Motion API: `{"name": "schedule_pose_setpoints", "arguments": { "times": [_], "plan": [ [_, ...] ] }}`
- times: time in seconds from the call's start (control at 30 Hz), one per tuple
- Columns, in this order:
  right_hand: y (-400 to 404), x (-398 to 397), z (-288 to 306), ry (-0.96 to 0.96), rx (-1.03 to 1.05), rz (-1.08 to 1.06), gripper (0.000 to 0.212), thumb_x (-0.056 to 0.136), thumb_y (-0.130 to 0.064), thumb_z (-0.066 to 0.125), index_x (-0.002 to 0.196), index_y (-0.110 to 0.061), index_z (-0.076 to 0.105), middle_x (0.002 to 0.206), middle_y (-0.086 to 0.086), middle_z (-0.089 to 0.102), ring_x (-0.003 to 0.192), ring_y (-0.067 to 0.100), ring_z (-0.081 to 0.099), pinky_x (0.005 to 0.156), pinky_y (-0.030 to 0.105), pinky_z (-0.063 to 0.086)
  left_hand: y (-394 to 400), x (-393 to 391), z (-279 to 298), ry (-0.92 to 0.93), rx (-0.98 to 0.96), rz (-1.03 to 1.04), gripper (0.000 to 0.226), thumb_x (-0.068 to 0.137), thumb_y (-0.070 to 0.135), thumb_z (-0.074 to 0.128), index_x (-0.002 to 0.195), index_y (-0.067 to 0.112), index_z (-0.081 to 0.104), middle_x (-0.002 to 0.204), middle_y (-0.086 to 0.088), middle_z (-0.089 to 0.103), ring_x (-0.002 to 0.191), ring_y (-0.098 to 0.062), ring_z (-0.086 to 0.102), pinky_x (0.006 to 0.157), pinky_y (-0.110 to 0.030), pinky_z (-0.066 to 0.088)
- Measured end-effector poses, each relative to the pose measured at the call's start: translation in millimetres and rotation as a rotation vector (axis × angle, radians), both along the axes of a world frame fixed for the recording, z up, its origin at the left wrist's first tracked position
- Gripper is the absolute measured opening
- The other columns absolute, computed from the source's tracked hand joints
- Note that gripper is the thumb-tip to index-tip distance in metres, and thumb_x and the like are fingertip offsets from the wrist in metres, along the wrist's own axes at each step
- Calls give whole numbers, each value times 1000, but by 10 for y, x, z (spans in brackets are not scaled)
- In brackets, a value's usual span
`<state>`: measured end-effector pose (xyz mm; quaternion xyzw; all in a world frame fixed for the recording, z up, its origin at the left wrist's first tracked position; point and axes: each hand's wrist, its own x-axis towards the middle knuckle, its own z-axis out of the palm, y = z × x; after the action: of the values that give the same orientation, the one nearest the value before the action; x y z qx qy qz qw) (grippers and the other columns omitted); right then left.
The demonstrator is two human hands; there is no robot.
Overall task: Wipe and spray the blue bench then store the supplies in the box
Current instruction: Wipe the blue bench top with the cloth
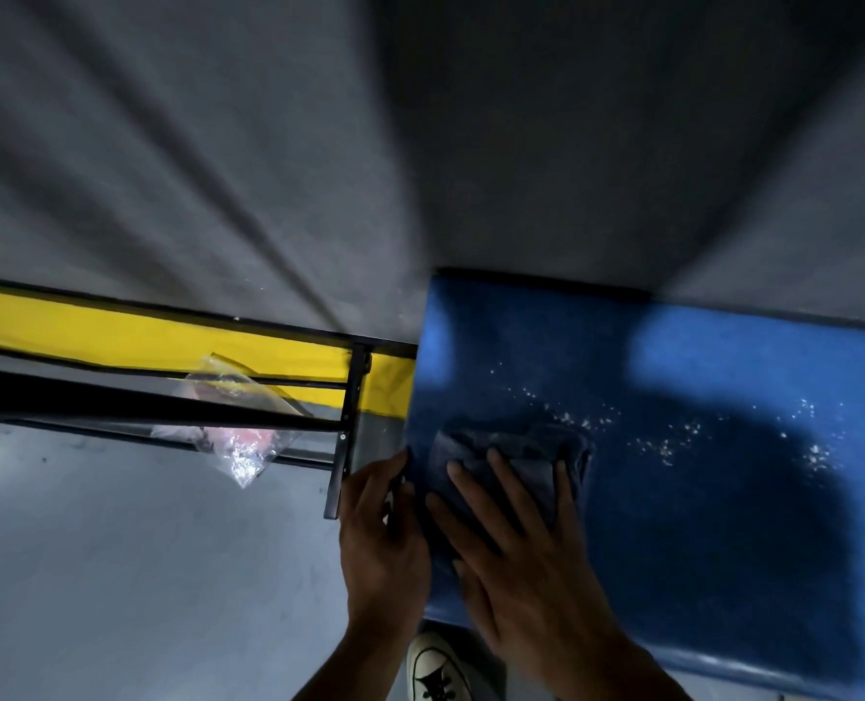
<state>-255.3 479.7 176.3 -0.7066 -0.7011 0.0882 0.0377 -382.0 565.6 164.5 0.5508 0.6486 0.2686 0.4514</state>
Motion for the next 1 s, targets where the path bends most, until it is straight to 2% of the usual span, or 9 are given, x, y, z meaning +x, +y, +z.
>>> {"name": "schedule_pose_setpoints", "arguments": {
  "times": [0.17,0.33,0.5,0.57,0.67,0.73,0.87,1.0],
  "plan": [
    [543,176,36,-8,-49,-1,59,97,-49,44,153,-38,36,167,-4,29,157,34,18,112,76,17,-8,11,-16,20,-1,-2,33,100,20,57,116,48,63,117,28,55,111,-13,65,94,-49,57],
    [1259,501,-10,-36,-26,-23,49,99,-48,34,146,-38,46,165,-2,32,156,34,18,114,74,14,-36,29,19,83,27,-15,36,101,19,54,119,50,59,118,30,51,115,-8,59,98,-43,55],
    [1577,723,-4,-47,4,-199,53,93,-54,42,142,-35,50,159,2,39,152,34,27,113,75,18,-76,35,12,89,35,-21,33,102,19,51,124,42,60,117,25,51,118,-3,54,100,-33,51],
    [1492,679,-10,-28,15,-280,52,94,-54,42,142,-35,51,161,3,38,153,32,25,114,75,16,-99,45,21,111,52,-19,32,103,17,50,127,35,62,119,17,51,115,0,53,97,-22,46],
    [1249,561,4,1,13,-376,50,97,-50,39,145,-35,50,162,2,36,155,31,21,117,72,14,-109,69,60,148,39,-30,33,103,17,48,131,30,61,122,14,49,112,1,51,91,-7,35],
    [1014,510,48,41,-3,-393,50,99,-48,37,146,-35,49,164,3,33,156,30,17,119,71,13,-102,89,79,150,22,-38,34,104,17,48,132,29,60,123,13,48,116,-4,50,92,-9,36],
    [327,363,115,77,-63,-383,50,98,-50,37,144,-36,50,165,1,30,158,27,9,121,69,11,-86,111,99,147,32,-44,34,104,17,46,134,27,60,122,15,45,117,-7,49,95,-27,42],
    [-421,136,57,80,45,-441,40,89,-52,54,113,-27,74,149,3,57,152,31,33,115,72,21,-96,115,85,159,47,-49,35,104,15,46,133,28,60,119,14,45,118,-14,52,96,-29,40]
  ]
}}
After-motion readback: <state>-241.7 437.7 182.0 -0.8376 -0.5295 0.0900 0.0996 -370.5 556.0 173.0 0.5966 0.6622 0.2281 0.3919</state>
